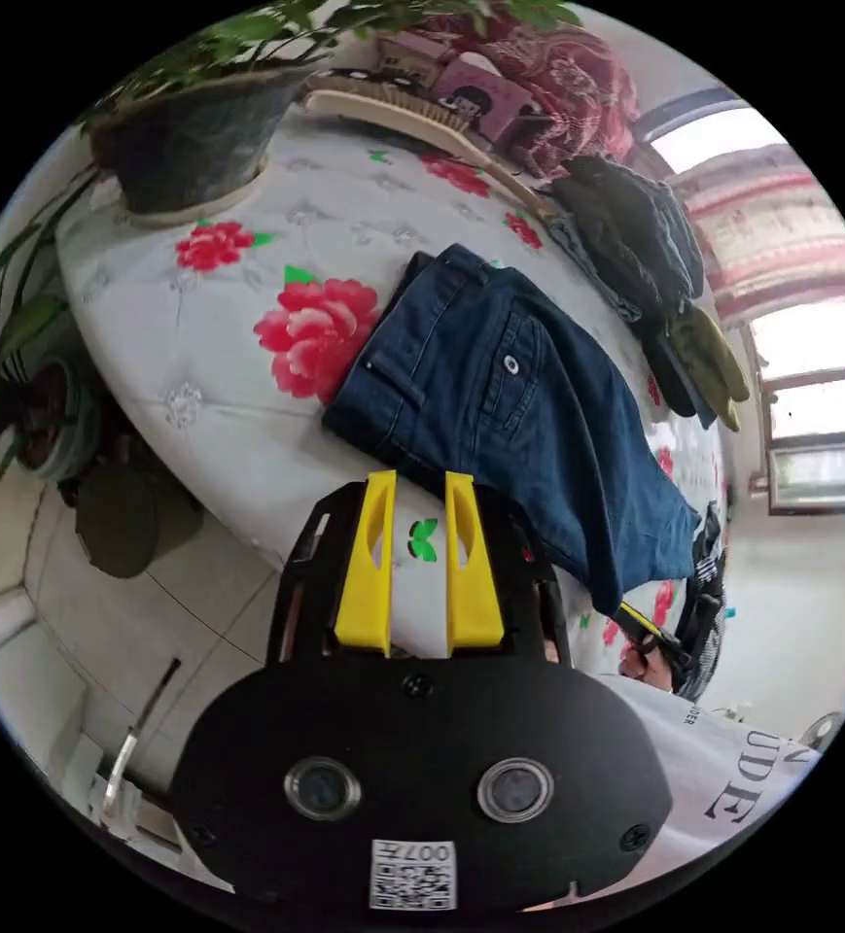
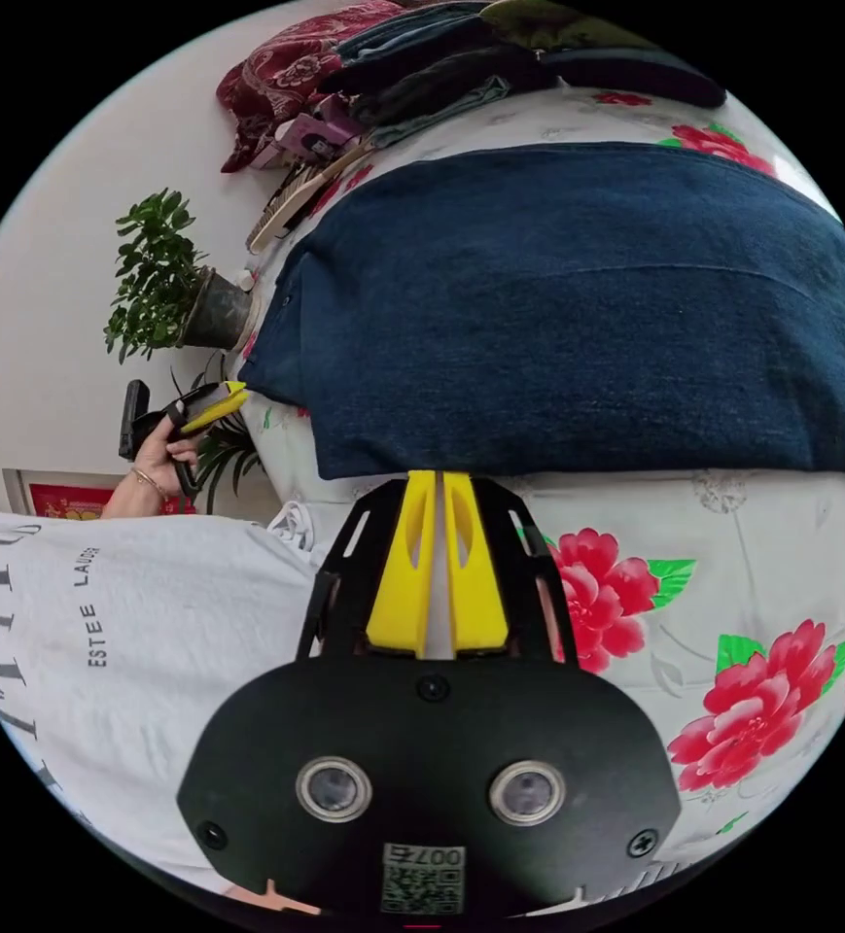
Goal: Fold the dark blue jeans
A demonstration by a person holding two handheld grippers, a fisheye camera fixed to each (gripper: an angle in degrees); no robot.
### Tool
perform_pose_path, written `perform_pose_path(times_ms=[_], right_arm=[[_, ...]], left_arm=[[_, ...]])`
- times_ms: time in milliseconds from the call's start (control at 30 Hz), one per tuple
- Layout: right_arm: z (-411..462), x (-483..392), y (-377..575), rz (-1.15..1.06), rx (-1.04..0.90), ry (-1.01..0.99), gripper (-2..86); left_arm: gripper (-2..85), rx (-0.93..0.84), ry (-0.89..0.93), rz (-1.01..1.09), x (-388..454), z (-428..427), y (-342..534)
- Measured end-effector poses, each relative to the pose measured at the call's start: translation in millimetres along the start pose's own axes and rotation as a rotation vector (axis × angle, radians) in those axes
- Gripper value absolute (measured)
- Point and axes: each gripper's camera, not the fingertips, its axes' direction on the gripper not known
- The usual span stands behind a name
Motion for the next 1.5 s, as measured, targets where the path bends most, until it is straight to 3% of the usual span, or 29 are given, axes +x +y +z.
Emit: perform_pose_path(times_ms=[100, 233, 367, 467, 567, 733, 900, 1033, 1167, 1267, 1300, 1367, 1500], right_arm=[[-4, 2, -2, 0.003, -0.034, -0.028, 0.4], [-19, -4, 9, -0.027, -0.018, -0.009, 0.3], [-41, 8, 27, 0.018, 0.035, -0.028, 0.2], [-71, 23, 46, 0.076, 0.113, 0.000, 0.2], [-112, 48, 78, 0.160, 0.241, 0.004, 0.1], [-153, 113, 136, 0.380, 0.381, -0.023, 0.2], [-182, 150, 175, 0.502, 0.531, -0.077, 0.3], [-209, 169, 185, 0.514, 0.598, -0.059, 0.7], [-239, 195, 200, 0.544, 0.708, -0.054, 1.9], [-251, 223, 206, 0.591, 0.755, -0.053, 3.6], [-253, 229, 206, 0.604, 0.759, -0.052, 3.9], [-260, 251, 207, 0.637, 0.775, -0.054, 5.4], [-273, 282, 205, 0.665, 0.784, -0.024, 7.6]], left_arm=[[11.7, -0.030, 0.136, -0.158, -42, 10, 8], [12.2, 0.062, 0.359, -0.328, -80, 18, -9], [4.8, 0.126, 0.569, -0.532, -122, 41, -19], [4.2, 0.233, 0.812, -0.503, -126, 22, -19], [4.0, 0.312, 0.658, -0.205, -103, -51, -25], [4.2, 0.340, 0.446, -0.299, -146, -92, 0], [4.2, 0.356, 0.316, 0.045, -40, -135, -11], [4.5, 0.276, 0.310, 0.560, 146, -147, -29], [5.2, 0.155, 0.439, 1.038, 334, -97, 10], [7.7, -0.007, 0.580, 1.159, 430, 6, 40], [7.8, -0.062, 0.573, 1.150, 444, 34, 44], [6.6, -0.342, 0.425, 1.086, 485, 135, 55], [6.3, -0.376, 0.456, 1.081, 489, 158, 71]])
